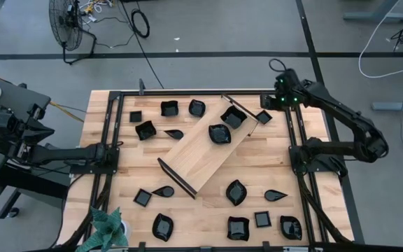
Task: Pick & Place Mini shaped plates
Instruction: Put the black square shaped plate on the shelf
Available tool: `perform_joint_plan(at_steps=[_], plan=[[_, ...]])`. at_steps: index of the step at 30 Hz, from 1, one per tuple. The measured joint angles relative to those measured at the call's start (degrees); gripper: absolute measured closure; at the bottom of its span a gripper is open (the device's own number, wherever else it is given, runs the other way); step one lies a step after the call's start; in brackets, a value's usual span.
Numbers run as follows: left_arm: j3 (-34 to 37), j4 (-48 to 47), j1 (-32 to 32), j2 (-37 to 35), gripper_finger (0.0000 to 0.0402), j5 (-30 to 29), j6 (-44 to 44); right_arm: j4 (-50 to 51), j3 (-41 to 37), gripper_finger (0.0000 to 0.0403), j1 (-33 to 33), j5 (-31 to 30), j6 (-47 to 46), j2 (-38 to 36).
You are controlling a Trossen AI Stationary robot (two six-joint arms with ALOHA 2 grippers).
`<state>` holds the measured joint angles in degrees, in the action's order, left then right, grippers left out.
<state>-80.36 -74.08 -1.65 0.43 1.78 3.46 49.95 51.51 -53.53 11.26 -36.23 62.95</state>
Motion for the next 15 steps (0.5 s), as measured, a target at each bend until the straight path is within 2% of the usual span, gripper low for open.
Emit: perform_joint_plan(at_steps=[4,9,15], plan=[[0.0,0.02,0.0,-0.02,0.0376,-0.02,0.0,-1.65,-1.95,0.0234,0.14,-1.43,-3.86,-1.69],[0.0,0.0,0.0,0.0,0.0376,0.0,0.0,-1.74,-3.17,0.0234,0.12,-7.86,-12.28,-2.85],[0.0,0.0,0.01,0.0,0.0376,0.0,0.0,-1.22,-3.32,0.0234,1.47,-12.32,-22.53,-3.16]])
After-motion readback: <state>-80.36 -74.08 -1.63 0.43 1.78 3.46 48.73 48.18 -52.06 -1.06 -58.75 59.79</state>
